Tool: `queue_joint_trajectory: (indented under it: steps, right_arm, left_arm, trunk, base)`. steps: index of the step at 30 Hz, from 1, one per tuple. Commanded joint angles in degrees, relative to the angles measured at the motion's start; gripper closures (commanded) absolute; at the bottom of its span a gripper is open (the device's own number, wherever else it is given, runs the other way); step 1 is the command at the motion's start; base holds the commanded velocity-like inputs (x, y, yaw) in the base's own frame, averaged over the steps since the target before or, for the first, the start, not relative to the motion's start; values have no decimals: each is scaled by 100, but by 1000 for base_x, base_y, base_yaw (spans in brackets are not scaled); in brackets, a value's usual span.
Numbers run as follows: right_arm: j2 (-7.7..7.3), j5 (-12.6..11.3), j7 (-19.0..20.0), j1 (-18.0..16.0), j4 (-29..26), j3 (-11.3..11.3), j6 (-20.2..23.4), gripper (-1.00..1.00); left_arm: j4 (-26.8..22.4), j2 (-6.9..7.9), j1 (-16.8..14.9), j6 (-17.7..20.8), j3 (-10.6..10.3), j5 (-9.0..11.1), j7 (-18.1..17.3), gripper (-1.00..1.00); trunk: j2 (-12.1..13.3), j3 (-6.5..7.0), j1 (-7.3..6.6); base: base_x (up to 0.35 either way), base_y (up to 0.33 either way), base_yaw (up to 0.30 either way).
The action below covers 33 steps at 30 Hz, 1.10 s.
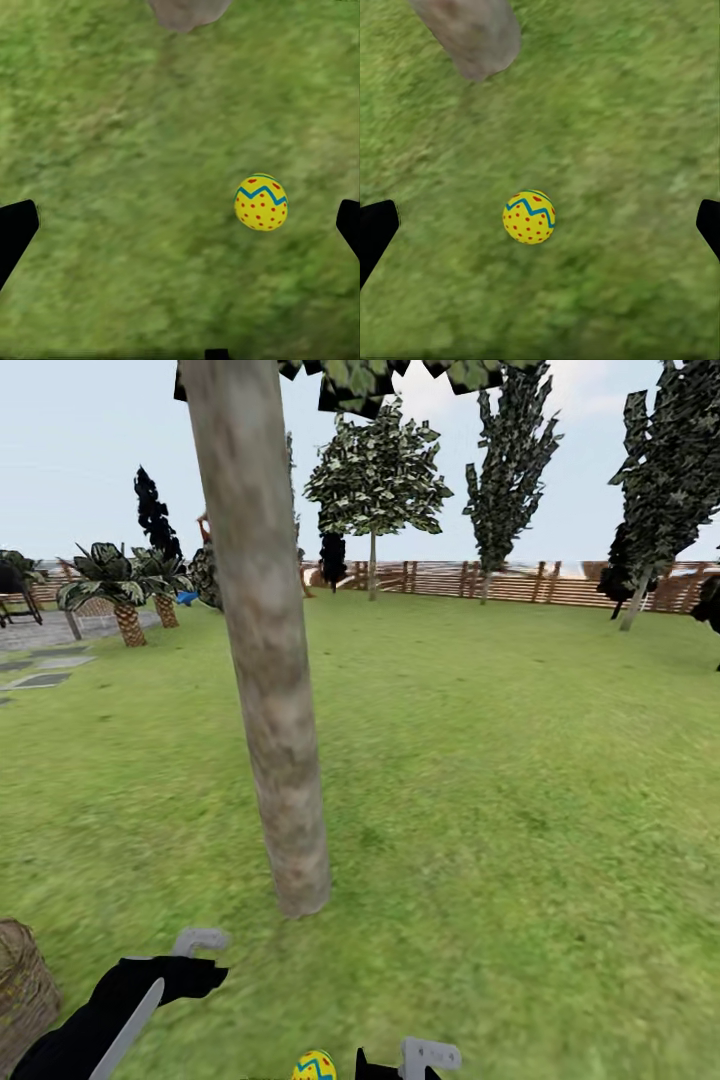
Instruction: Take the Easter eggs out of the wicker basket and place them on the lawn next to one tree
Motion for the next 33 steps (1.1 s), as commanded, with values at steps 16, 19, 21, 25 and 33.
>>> queue_joint_trajectory:
  steps: [16,19,21,25,33]
  right_arm:
    - [11,-22,-31,0,1,6,24,-100]
    - [14,-20,-31,-2,7,6,24,-100]
    - [13,-20,-31,-1,11,6,24,-100]
    - [19,-19,-31,-1,37,9,24,-100]
    - [35,1,-31,0,128,18,24,-100]
  left_arm:
    - [-5,6,-6,21,-15,22,16,-100]
    - [-8,6,-6,25,-14,22,13,-100]
    - [-5,7,-6,22,-12,22,15,-100]
    - [-6,5,-6,22,-12,20,15,-100]
    - [-7,5,-6,23,-11,22,19,-100]
  trunk:
    - [639,282,-351]
    - [759,336,-417]
    - [839,372,-461]
    - [1000,444,-549]
    - [1321,587,-725]
  base:
    - [0,0,283]
    - [0,0,283]
    - [0,0,283]
    - [0,0,283]
    - [0,0,283]
